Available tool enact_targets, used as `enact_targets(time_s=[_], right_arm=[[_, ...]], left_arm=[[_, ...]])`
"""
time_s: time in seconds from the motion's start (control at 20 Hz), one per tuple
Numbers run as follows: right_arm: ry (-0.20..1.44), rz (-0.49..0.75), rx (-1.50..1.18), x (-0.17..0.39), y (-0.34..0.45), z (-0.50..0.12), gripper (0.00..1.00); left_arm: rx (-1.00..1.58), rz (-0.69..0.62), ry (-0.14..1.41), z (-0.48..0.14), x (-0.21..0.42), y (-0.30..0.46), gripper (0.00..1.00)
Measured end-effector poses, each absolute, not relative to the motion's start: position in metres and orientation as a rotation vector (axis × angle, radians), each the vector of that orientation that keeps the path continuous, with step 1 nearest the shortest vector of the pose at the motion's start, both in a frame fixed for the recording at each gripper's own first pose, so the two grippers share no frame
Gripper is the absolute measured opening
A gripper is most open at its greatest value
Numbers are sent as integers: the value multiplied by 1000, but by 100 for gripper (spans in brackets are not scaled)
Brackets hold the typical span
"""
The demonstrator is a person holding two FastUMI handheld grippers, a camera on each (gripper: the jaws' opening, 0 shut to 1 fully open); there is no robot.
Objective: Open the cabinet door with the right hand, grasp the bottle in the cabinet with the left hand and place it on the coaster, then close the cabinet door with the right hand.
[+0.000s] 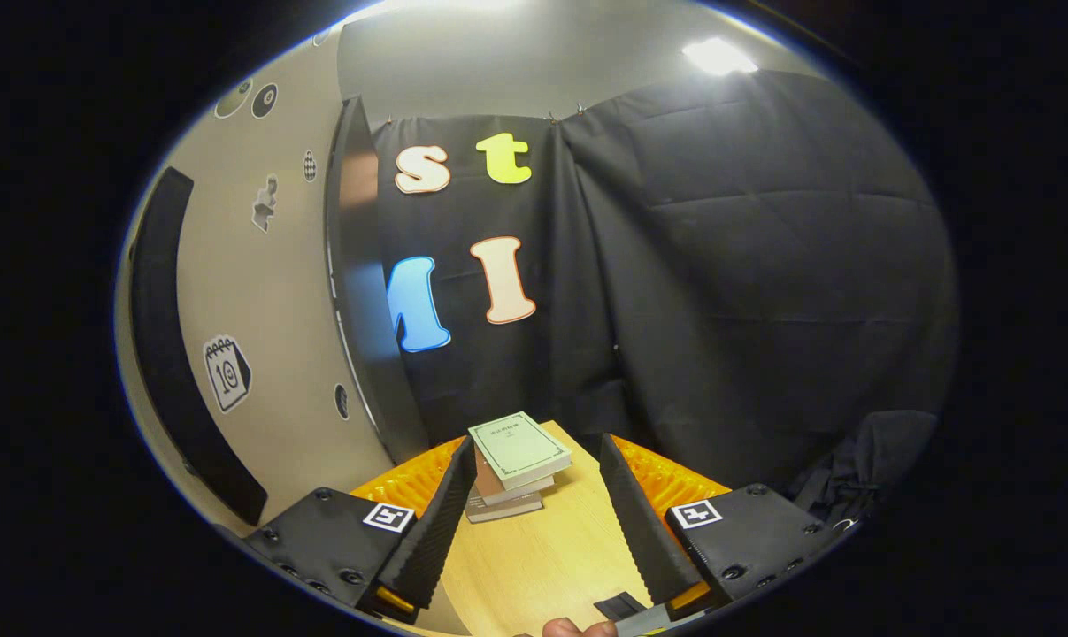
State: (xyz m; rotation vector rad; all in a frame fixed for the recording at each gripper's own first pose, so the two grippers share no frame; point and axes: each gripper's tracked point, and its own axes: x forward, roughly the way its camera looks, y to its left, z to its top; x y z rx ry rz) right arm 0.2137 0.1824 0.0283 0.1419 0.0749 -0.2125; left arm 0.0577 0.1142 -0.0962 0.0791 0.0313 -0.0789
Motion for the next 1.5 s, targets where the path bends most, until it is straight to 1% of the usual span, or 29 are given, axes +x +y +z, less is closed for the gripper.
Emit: enact_targets(time_s=[0.05, 0.1, 0.15, 0.2, 0.25, 0.3, 0.35, 0.5, 0.55, 0.6, 0.65, 0.7, 0.75, 0.85, 0.9, 0.95, 1.05, 1.15, 1.35, 1.5], right_arm=[[78, -204, 144, 214, 182, 33, 82], [77, -195, 152, 213, 180, 39, 82], [70, -176, 163, 214, 181, 48, 82], [57, -149, 169, 214, 184, 58, 83], [44, -125, 162, 215, 186, 70, 82], [41, -109, 146, 214, 185, 79, 89], [32, -84, 132, 212, 188, 88, 90], [-2, -3, 90, 204, 200, 114, 89], [-1, 24, 79, 201, 205, 118, 90], [7, 51, 70, 198, 210, 119, 90], [23, 77, 62, 195, 215, 119, 90], [36, 99, 57, 193, 219, 119, 90], [42, 122, 56, 189, 224, 119, 90], [51, 181, 56, 182, 239, 120, 89], [60, 191, 45, 181, 241, 120, 89], [64, 193, 31, 179, 240, 121, 89], [73, 190, 16, 179, 243, 121, 89], [74, 201, 12, 181, 249, 121, 89], [90, 246, 42, 180, 274, 117, 88], [102, 290, 58, 175, 306, 115, 88]], left_arm=[[82, -76, 40, -84, 58, 111, 81], [71, -74, 47, -69, 58, 107, 82], [52, -74, 59, -57, 59, 101, 79], [31, -69, 66, -42, 61, 95, 81], [11, -62, 74, -29, 62, 88, 82], [-9, -58, 93, -18, 63, 78, 82], [-29, -55, 106, -8, 62, 69, 79], [-81, -41, 132, 18, 55, 44, 79], [-89, -35, 147, 23, 52, 38, 82], [-92, -25, 154, 28, 48, 33, 79], [-92, -16, 152, 33, 45, 29, 79], [-90, -10, 153, 36, 43, 25, 79], [-84, -5, 154, 37, 40, 21, 82], [-61, 5, 161, 38, 34, 15, 79], [-48, 14, 164, 39, 27, 18, 82], [-40, 19, 167, 40, 26, 18, 79], [-41, 19, 174, 38, 29, 19, 79], [-44, 27, 180, 36, 32, 23, 82], [-37, 50, 176, 36, 30, 40, 79], [-37, 49, 178, 33, 33, 52, 84]])
